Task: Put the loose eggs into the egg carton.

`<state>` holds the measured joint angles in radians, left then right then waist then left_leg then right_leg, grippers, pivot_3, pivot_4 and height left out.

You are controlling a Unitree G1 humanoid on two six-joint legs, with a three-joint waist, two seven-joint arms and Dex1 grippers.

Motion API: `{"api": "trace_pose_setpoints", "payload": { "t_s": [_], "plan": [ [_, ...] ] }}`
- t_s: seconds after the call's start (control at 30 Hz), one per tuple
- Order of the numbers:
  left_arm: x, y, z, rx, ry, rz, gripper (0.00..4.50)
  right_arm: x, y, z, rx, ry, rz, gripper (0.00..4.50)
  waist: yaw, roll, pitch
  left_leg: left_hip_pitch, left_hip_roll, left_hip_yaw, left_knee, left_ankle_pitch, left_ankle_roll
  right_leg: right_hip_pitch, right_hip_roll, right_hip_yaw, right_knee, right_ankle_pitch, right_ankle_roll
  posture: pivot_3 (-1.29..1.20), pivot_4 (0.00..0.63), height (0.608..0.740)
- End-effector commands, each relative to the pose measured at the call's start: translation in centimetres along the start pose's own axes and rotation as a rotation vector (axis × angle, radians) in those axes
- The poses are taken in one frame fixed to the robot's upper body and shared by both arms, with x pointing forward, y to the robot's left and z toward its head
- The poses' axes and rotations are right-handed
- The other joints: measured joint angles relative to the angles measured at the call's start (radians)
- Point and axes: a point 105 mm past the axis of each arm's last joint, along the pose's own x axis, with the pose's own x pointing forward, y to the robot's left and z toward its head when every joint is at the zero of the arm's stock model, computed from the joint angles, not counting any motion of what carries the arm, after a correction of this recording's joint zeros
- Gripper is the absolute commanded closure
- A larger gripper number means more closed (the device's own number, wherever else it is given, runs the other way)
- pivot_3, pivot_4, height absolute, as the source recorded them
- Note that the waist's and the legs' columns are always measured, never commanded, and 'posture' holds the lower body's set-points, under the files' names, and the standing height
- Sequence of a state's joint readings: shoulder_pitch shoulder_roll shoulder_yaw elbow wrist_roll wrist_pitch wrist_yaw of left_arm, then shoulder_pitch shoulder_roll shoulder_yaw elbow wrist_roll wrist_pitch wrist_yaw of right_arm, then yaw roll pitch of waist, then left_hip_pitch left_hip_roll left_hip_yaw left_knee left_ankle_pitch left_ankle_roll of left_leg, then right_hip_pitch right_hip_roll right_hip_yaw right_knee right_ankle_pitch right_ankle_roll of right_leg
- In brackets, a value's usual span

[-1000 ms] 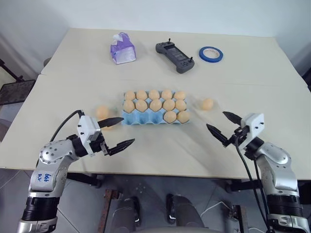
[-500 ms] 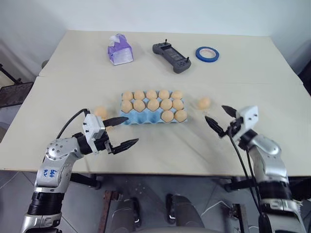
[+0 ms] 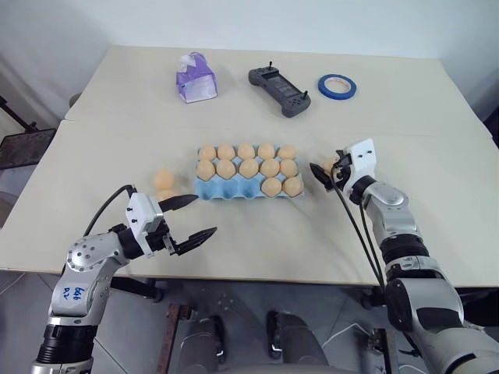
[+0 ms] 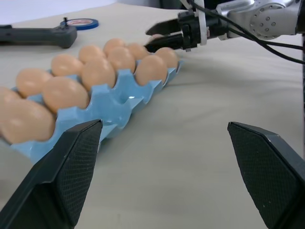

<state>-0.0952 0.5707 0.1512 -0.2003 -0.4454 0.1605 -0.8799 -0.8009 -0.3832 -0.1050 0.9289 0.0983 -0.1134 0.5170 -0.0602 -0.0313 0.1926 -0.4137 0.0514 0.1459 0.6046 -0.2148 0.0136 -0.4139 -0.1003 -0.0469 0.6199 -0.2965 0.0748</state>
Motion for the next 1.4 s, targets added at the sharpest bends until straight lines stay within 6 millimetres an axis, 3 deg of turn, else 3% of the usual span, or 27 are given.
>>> {"api": "trace_pose_setpoints", "payload": {
  "t_s": [0.03,0.23,0.33,0.47,0.53,0.6,0.67,0.8,1.03,1.27,1.4],
  "plan": [
    [-0.1,0.0,1.4,0.056,-0.032,0.001,0.0,0.3,-0.4,1.5,-0.003,-0.065,-0.021,0.45,0.0,0.0,0.0,0.0,0.0,0.0,0.0,0.0,0.0,0.0,0.0,0.0,0.0,0.0,0.0,0.0,0.15,0.74],
    [-0.1,0.3,1.6,0.064,-0.035,0.007,0.0,0.3,1.1,2.3,-0.004,-0.126,0.068,2.19,-0.003,0.0,0.0,0.0,0.0,0.0,0.001,0.0,0.0,0.0,0.001,-0.001,0.001,0.0,0.0,0.0,0.15,0.74],
    [-0.4,0.5,1.6,0.067,-0.031,0.019,0.0,0.2,2.1,3.5,0.009,-0.181,0.134,2.27,-0.004,0.001,0.0,0.0,0.0,0.0,0.0,0.0,0.0,0.0,0.001,-0.002,0.001,0.0,0.0,0.0,0.15,0.74],
    [-1.5,1.2,1.6,0.061,-0.027,0.075,0.0,-0.3,6.1,6.8,-0.015,-0.282,0.352,2.27,-0.007,0.001,0.001,0.0,0.001,0.0,0.0,0.0,0.0,0.0,0.001,-0.001,0.001,0.0,0.0,0.0,0.15,0.74],
    [-2.6,1.7,1.3,0.05,-0.011,0.121,0.0,-1.6,10.2,9.8,0.049,-0.39,0.559,2.27,-0.014,0.001,0.001,0.0,0.002,0.0,0.0,0.0,0.0,0.0,0.001,-0.001,0.002,0.0,0.0,0.0,0.15,0.74],
    [-3.4,1.9,1.0,0.032,-0.001,0.154,0.0,-2.8,13.4,11.3,0.069,-0.423,0.707,2.27,-0.022,0.001,0.001,0.0,0.003,-0.001,-0.001,0.0,0.0,0.0,0.001,-0.001,0.002,0.0,0.0,0.0,0.15,0.74],
    [-3.9,1.9,0.7,0.019,0.006,0.169,0.0,-3.0,15.3,10.7,0.022,-0.377,0.753,2.27,-0.022,0.001,0.001,0.001,0.004,-0.001,-0.002,0.0,-0.001,0.0,0.002,-0.002,0.002,0.0,-0.001,0.0,0.15,0.74],
    [-4.2,1.7,0.4,0.014,0.011,0.181,0.0,-2.2,17.3,9.2,-0.034,-0.31,0.748,2.27,-0.017,0.001,0.0,0.001,0.004,-0.001,-0.002,0.0,-0.002,0.0,0.001,-0.002,0.001,0.0,-0.002,0.0,0.15,0.74],
    [-3.9,1.2,0.6,0.013,-0.003,0.186,0.0,0.0,17.2,7.0,-0.088,-0.238,0.664,2.27,-0.017,0.001,0.0,-0.01,0.003,0.003,-0.003,0.0,-0.002,-0.012,-0.002,-0.004,0.001,0.0,-0.001,0.0,0.15,0.74],
    [-4.3,1.2,0.7,0.011,-0.009,0.225,0.0,-1.5,18.7,8.5,-0.079,-0.32,0.797,0.01,-0.023,0.001,0.0,-0.01,0.005,0.005,-0.003,0.001,-0.003,-0.014,0.0,-0.007,0.003,0.0,-0.002,0.0,0.15,0.74],
    [-5.0,1.3,0.6,0.011,-0.001,0.267,0.0,-2.8,17.1,8.8,-0.107,-0.341,0.803,0.01,-0.022,0.001,0.0,-0.01,0.005,0.005,0.0,0.0,-0.002,-0.013,0.0,-0.007,0.005,0.0,-0.002,0.0,0.15,0.74]
  ]
}}
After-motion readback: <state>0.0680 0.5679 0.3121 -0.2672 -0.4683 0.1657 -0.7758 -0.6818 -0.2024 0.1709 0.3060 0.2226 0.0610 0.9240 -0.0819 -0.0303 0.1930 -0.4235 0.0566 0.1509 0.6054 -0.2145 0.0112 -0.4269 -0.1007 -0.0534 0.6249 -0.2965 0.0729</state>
